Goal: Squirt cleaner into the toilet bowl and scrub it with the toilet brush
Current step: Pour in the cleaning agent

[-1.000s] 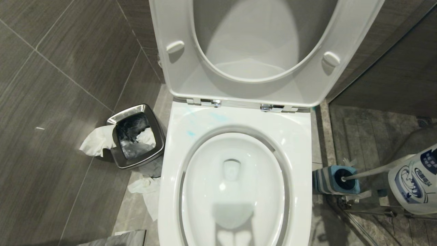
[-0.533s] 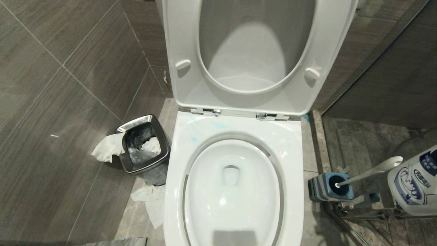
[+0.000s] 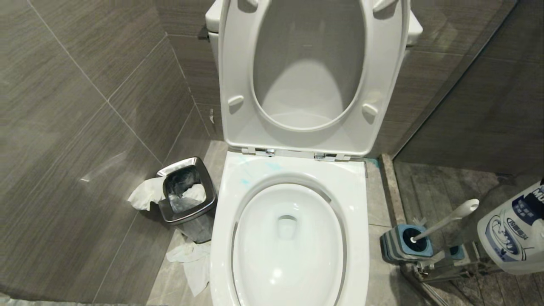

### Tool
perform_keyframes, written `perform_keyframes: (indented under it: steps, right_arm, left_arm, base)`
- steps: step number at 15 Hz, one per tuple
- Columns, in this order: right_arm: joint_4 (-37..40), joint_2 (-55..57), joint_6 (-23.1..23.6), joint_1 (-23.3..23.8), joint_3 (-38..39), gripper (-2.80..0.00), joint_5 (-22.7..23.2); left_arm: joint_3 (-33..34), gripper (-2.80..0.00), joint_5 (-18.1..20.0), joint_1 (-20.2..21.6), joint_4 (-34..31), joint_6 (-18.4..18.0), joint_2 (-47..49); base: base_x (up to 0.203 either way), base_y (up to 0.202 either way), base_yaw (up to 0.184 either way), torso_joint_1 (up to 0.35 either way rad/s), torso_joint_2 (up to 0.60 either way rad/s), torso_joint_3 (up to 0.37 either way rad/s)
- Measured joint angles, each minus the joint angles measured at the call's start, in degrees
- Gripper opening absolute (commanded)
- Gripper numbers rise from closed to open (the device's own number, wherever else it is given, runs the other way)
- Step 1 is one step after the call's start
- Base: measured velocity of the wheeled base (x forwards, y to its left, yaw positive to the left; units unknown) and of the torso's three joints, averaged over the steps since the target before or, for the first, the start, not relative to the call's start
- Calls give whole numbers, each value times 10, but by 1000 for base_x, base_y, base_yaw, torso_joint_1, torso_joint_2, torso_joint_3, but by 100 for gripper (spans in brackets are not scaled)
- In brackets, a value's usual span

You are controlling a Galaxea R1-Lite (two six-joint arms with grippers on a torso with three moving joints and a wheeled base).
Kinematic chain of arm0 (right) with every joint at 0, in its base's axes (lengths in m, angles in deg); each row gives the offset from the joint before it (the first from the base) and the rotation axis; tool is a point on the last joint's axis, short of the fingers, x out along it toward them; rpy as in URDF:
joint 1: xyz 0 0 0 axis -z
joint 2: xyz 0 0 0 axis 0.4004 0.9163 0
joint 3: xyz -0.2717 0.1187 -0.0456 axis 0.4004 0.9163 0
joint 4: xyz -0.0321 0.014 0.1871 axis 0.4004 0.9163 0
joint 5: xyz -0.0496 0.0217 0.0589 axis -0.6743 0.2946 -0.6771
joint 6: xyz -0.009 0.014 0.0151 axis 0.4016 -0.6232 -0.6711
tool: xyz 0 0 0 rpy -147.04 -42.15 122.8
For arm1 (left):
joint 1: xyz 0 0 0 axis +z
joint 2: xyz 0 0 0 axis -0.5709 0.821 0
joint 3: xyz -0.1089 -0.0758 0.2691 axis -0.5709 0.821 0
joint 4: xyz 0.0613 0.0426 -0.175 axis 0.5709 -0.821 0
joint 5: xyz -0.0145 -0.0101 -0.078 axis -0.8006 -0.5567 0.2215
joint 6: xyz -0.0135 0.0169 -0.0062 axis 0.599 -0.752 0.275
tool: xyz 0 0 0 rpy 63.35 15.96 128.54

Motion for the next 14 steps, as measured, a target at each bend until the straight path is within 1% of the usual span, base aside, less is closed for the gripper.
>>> perform_keyframes:
  steps: [3, 6, 8, 9, 11, 13, 14]
  right_arm:
    - [-1, 20, 0, 0, -8, -280, 0]
    - [-1, 49, 1, -4, -24, -280, 0]
    - [-1, 77, 7, -15, -41, -280, -7]
    - [-3, 93, 11, -27, -51, -280, -18]
    - [-5, 126, 12, -74, -71, -280, -61]
    - [-21, 168, 10, -139, -90, -280, -123]
    - [-42, 196, 10, -178, -97, -280, -161]
  left_arm:
    - [0, -280, 0, 0, 0, 0, 0]
    - [0, -280, 0, 0, 0, 0, 0]
    - [0, -280, 0, 0, 0, 0, 0]
    - [0, -280, 0, 0, 0, 0, 0]
    - [0, -280, 0, 0, 0, 0, 0]
    - [0, -280, 0, 0, 0, 0, 0]
    - [0, -280, 0, 0, 0, 0, 0]
  base:
    - [0, 0, 0, 2, 1, 143]
    - [0, 0, 0, 3, -1, 15]
    - [0, 0, 0, 0, 0, 0]
    - [0, 0, 0, 0, 0, 0]
    - [0, 0, 0, 0, 0, 0]
    - [0, 0, 0, 0, 0, 0]
    - [0, 0, 0, 0, 0, 0]
